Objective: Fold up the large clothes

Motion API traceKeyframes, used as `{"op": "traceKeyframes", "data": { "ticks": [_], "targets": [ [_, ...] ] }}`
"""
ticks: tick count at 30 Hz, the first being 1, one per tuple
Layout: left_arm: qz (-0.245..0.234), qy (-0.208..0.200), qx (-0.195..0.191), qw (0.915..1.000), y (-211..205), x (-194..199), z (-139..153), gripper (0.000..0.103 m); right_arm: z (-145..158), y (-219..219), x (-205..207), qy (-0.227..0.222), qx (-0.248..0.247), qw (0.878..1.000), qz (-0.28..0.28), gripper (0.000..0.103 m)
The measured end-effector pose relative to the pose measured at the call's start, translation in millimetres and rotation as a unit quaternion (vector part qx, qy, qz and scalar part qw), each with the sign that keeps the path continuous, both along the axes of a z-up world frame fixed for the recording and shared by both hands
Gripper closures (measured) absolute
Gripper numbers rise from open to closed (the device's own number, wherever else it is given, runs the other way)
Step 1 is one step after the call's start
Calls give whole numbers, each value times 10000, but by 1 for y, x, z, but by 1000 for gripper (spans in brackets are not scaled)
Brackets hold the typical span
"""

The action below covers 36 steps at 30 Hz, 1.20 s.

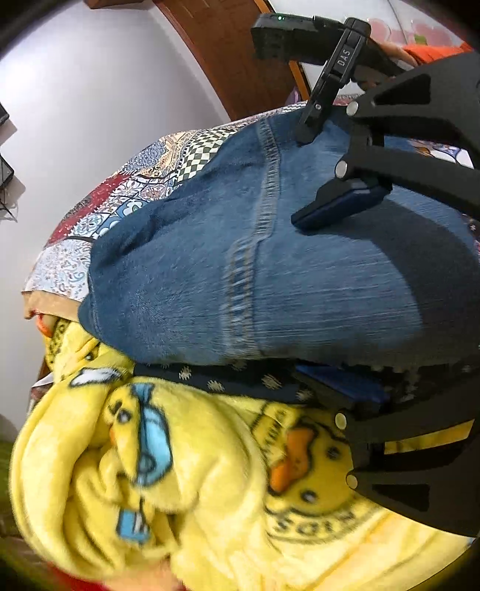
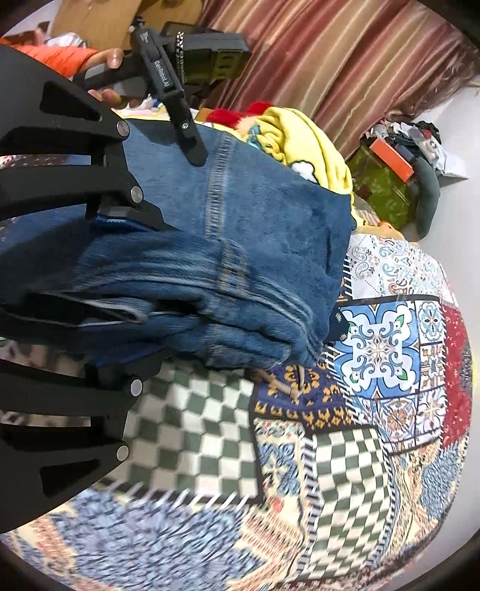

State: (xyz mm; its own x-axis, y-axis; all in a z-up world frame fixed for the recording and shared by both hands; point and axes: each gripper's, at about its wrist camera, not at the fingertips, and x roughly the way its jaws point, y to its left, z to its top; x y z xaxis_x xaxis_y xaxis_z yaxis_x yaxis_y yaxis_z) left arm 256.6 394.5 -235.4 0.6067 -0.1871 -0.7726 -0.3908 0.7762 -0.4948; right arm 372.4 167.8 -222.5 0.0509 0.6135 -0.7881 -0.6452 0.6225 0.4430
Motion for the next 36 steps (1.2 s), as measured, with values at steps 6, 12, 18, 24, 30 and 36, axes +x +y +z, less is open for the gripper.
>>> {"op": "traceKeyframes", "data": {
  "ticks": [6, 12, 18, 24, 30, 36],
  "targets": [
    [-259, 243, 695, 9970, -35, -39, 16, 27, 13, -17, -28, -450, -358, 9983, -60, 47],
    [-351, 48, 1379, 9898, -68, -74, 64, 28, 47, -40, -59, -602, -314, 9977, -63, 47],
    [-204, -986, 2132, 9718, -107, -125, 160, 28, 130, -68, -113, -1541, 351, 9874, -49, 47],
    [-119, -2128, 2876, 9337, -161, -184, 238, 27, 214, -106, -193, -2639, 1294, 9558, -13, 47],
    [270, -3013, 3406, 8902, -214, -253, 274, 27, 252, -139, -266, -3322, 2070, 9202, -12, 46],
    [801, -3336, 3863, 8562, -253, -293, 272, 18, 254, -159, -321, -4001, 2324, 8850, -520, 33]
  ]
}}
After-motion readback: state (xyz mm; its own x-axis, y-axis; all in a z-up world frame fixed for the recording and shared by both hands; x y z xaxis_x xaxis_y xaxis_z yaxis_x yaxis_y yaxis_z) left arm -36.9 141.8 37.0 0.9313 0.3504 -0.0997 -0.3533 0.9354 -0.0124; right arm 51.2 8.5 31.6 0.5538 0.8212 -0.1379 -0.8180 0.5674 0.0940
